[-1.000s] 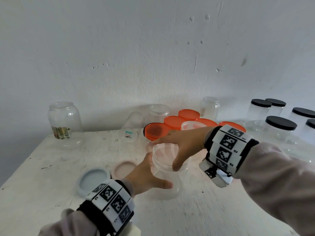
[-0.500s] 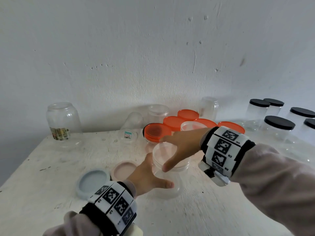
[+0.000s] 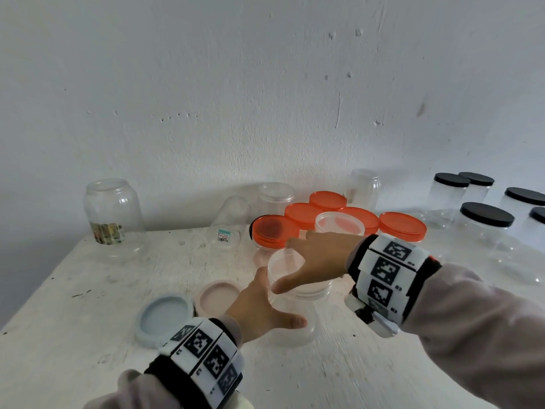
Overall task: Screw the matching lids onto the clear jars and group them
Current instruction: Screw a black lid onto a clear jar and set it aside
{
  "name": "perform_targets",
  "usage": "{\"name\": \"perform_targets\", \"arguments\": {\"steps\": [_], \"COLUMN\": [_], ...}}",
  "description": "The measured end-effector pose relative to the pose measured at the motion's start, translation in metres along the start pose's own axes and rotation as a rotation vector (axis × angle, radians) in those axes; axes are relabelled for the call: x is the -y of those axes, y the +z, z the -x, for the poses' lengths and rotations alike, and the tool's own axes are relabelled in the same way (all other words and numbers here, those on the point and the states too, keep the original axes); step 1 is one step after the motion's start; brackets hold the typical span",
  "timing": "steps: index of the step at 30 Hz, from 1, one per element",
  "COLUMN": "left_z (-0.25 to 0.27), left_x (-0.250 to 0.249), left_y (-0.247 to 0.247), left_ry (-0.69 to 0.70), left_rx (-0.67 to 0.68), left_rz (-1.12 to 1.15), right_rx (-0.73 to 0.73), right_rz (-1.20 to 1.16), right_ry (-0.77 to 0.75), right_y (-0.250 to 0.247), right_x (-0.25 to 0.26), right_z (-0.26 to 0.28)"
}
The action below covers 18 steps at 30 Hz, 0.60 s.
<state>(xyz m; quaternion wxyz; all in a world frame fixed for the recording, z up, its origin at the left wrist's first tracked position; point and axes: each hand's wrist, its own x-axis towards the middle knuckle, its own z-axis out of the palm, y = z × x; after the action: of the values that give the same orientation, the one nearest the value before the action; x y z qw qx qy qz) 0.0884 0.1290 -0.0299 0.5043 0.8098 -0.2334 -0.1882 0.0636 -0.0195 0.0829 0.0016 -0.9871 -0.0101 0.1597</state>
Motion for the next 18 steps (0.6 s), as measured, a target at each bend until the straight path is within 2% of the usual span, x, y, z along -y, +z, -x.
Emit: {"name": "perform_targets", "arguments": {"steps": [2,5,8,11,14,16,18], "left_z": [0.0,-0.002,-0.003,-0.002,-0.001,0.0,-0.001], "left_x": [0.0,-0.002,-0.002,-0.001,-0.002,-0.002,-0.004], "left_y": [0.0,0.0,0.001,0.0,-0.001,-0.001,-0.001], "left_ry": [-0.002,-0.01,-0.002,0.005,0.009,0.011,0.011], "left_rx": [-0.001,0.011,0.013,0.01,0.017,0.018,0.015], "left_rz": [-0.008,-0.031,-0.054,-0.05,-0.032,-0.029,-0.043], "right_rx": [0.008,0.108,0.146,0.095,0.024,0.042,0.092], "right_rz": [0.005,-0.008,-0.019,-0.056,-0.044,-0.029,-0.052], "right_ry": [0.0,-0.088,-0.154,-0.135,-0.055,-0.03,-0.069], "right_y": [0.001,-0.008,-0.015,-0.012,-0.007,-0.007,-0.012], "right_x": [0.0,0.0,-0.001,-0.002,0.0,-0.001,-0.004], "right_z": [0.001,0.007,0.008,0.006,0.005,0.004,0.005]}}
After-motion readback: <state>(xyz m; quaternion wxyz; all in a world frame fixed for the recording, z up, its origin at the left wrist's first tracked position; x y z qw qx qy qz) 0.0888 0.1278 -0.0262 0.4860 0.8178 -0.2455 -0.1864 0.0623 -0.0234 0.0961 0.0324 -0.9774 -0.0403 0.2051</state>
